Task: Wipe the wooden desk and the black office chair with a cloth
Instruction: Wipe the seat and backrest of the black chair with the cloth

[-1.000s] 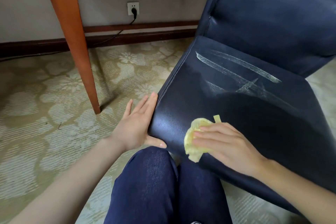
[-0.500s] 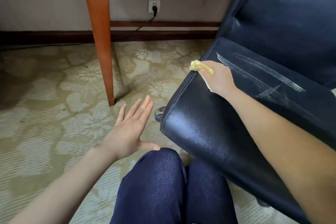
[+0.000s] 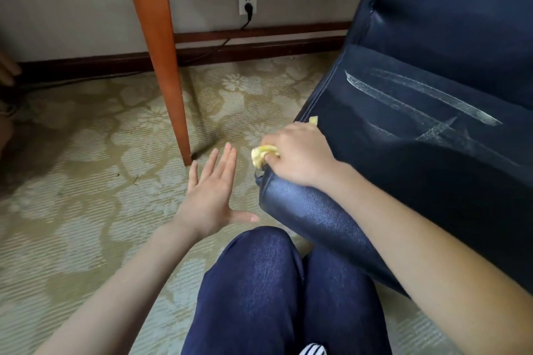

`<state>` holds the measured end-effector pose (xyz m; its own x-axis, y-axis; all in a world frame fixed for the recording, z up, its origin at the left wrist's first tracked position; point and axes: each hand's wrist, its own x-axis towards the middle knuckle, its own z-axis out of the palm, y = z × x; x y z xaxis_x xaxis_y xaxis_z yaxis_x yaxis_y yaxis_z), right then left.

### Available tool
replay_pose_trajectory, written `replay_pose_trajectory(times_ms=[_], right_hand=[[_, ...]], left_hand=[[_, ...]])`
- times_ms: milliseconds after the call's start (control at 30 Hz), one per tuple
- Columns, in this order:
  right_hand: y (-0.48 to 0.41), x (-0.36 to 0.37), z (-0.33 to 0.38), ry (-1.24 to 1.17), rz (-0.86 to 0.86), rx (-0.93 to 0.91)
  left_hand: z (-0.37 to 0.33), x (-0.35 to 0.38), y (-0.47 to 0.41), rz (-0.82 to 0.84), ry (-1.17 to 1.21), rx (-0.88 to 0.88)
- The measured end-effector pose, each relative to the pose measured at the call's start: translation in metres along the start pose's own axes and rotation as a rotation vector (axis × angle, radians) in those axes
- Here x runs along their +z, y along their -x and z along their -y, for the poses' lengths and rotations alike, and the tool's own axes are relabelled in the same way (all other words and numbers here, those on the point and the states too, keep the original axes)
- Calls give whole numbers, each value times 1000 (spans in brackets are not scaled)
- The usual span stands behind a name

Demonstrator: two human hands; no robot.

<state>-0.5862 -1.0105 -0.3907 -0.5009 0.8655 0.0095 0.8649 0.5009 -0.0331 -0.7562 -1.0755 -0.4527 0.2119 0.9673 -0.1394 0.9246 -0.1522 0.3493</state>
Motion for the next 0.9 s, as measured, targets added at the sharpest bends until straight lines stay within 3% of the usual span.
replay_pose_trajectory(times_ms=[133, 267, 433, 667, 900], right_hand=[[57, 14, 19, -49, -111, -162], [105, 36, 16, 20, -344, -324], [160, 53, -10, 141, -472, -475], [213, 48, -52, 35, -464, -253], [201, 24, -79, -199, -413, -90]], left_hand=[[3, -14, -2, -7, -111, -24], [-5, -29, -11, -19, -122, -13], [-47, -38, -28, -117, -7, 70], [-132, -13, -49, -133, 109, 173], [-159, 14, -54, -222, 110, 78]])
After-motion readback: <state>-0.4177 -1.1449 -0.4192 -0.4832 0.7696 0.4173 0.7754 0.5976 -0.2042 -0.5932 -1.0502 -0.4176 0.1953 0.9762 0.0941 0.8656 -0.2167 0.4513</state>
